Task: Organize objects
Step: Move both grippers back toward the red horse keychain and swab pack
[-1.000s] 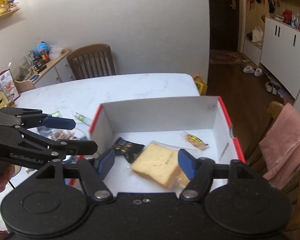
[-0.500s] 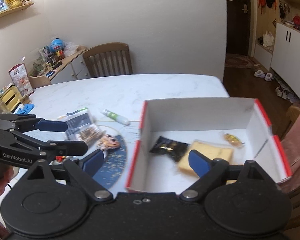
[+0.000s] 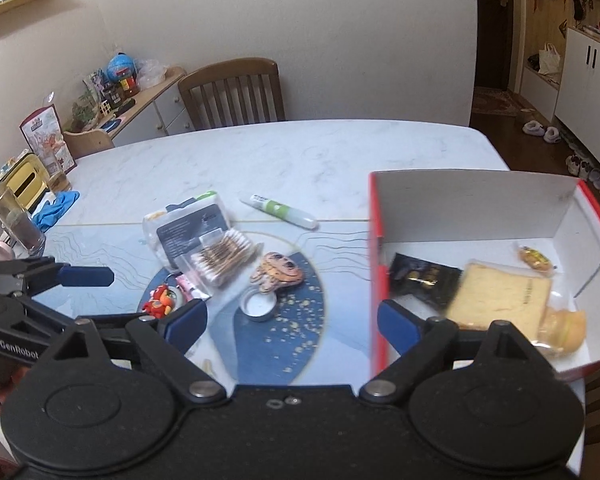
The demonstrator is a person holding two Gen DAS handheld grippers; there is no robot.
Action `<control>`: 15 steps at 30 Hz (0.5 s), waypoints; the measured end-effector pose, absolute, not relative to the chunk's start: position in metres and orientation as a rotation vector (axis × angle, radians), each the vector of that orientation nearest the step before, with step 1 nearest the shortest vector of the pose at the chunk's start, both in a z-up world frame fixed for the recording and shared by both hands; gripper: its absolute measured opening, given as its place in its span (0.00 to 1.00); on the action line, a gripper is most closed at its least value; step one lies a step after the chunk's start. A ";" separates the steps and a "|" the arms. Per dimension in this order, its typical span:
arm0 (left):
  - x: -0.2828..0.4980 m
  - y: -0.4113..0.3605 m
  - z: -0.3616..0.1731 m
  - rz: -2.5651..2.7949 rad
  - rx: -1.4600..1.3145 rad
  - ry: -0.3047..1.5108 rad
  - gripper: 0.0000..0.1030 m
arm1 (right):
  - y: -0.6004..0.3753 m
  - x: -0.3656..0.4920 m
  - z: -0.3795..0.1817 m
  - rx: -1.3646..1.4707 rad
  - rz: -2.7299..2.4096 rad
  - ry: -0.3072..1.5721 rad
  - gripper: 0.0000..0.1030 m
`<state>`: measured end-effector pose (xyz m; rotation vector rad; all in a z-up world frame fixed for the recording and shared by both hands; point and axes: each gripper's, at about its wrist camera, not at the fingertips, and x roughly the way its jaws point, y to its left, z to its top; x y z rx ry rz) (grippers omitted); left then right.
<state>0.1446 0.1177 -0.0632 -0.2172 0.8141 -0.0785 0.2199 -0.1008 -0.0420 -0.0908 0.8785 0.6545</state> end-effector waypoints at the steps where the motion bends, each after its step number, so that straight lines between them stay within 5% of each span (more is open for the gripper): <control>1: 0.143 0.123 -0.066 -0.075 -0.222 0.810 0.99 | -0.095 0.220 -0.044 -0.093 0.655 0.882 0.89; 15: 0.139 0.159 -0.105 -0.042 -0.116 0.793 0.99 | -0.030 0.239 -0.072 -0.133 0.616 0.960 0.89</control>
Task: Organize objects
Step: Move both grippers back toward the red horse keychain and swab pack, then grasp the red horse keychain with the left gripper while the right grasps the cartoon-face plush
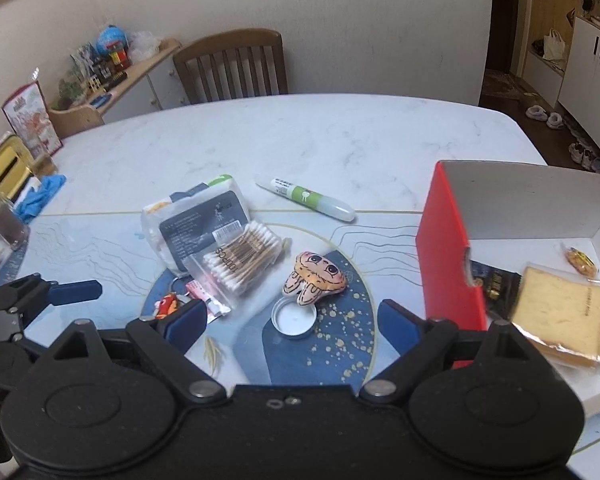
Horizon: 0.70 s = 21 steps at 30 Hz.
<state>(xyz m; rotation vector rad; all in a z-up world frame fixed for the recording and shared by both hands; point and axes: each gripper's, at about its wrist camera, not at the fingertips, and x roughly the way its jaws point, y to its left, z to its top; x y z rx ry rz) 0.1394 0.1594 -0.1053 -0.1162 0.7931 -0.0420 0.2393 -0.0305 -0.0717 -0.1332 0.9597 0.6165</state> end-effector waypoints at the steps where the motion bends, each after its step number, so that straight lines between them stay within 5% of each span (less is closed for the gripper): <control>1: 0.141 0.159 -0.108 -0.041 -0.107 0.798 0.99 | -0.028 0.242 -0.075 -0.127 0.613 0.971 0.89; 21: 0.160 0.153 -0.146 -0.036 -0.041 0.809 0.99 | 0.005 0.296 -0.130 -0.161 0.553 1.083 0.81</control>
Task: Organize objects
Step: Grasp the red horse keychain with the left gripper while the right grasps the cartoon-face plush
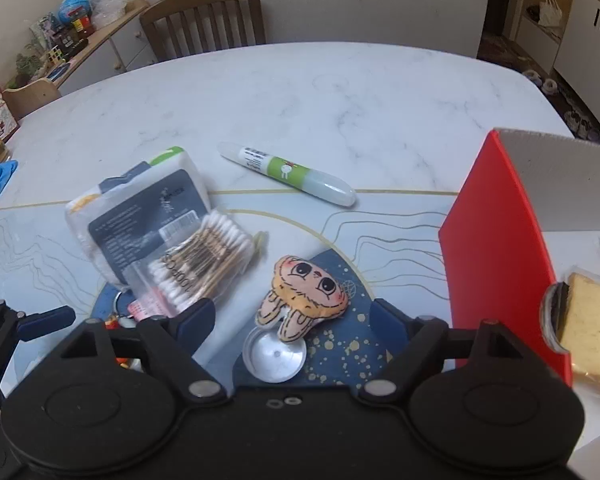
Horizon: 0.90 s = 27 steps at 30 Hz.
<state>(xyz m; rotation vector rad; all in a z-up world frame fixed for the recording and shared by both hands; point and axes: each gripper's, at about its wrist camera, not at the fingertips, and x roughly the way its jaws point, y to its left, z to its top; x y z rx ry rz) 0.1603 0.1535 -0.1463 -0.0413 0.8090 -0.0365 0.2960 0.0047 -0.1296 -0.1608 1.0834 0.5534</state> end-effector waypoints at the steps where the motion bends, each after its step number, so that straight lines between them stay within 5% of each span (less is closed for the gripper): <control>1: 0.161 0.154 -0.147 -0.034 -0.046 0.808 0.98 | 0.005 0.297 -0.132 -0.161 0.553 1.087 0.80; 4: 0.161 0.154 -0.147 -0.036 -0.049 0.805 0.97 | 0.006 0.300 -0.137 -0.169 0.554 1.094 0.77; 17: 0.162 0.144 -0.146 -0.069 -0.006 0.805 0.65 | 0.011 0.305 -0.145 -0.182 0.563 1.105 0.68; 27: 0.162 0.146 -0.143 -0.040 -0.002 0.811 0.49 | 0.012 0.304 -0.145 -0.192 0.577 1.098 0.50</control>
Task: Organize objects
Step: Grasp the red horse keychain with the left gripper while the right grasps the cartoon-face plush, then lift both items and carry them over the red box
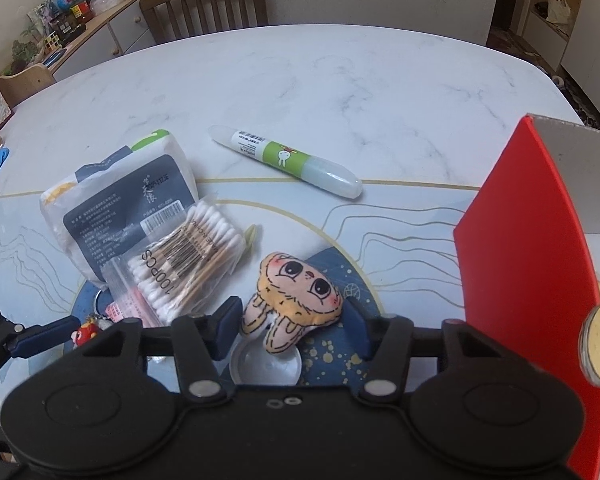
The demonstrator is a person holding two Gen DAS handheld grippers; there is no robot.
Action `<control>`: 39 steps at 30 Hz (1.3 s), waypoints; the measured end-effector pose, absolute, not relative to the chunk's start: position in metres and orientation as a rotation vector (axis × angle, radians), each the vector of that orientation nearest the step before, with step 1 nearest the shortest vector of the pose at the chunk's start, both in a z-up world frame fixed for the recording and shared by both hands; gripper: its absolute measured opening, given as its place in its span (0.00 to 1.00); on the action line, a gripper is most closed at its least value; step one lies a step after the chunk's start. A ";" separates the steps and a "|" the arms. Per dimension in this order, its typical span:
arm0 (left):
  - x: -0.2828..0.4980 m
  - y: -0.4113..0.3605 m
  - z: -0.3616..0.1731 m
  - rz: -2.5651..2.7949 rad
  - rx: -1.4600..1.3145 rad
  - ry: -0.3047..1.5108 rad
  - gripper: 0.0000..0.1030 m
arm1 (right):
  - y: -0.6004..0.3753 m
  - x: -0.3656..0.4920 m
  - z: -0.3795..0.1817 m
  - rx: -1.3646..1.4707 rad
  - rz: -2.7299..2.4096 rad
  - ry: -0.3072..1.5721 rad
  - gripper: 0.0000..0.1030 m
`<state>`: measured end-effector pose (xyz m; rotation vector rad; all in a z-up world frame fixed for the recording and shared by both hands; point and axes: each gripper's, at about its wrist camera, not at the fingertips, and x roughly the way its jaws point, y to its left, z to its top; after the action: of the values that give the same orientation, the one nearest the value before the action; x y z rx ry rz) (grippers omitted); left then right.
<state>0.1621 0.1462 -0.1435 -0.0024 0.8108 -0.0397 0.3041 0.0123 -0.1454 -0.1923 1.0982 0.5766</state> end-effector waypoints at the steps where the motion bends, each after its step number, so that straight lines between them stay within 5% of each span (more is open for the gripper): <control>1: 0.162 0.146 -0.143 -0.040 -0.004 0.811 0.49 | 0.012 0.303 -0.145 -0.194 0.576 1.094 0.49; 10: 0.161 0.149 -0.138 -0.027 -0.020 0.811 0.41 | 0.000 0.290 -0.121 -0.180 0.585 1.043 0.47; 39: 0.131 0.114 -0.055 -0.098 -0.087 0.760 0.40 | -0.098 0.215 -0.030 -0.178 0.727 0.917 0.47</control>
<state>0.1309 0.1137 -0.0553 -0.0868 0.7598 -0.0984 0.2149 -0.0975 -0.0298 -0.1780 0.9174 0.7267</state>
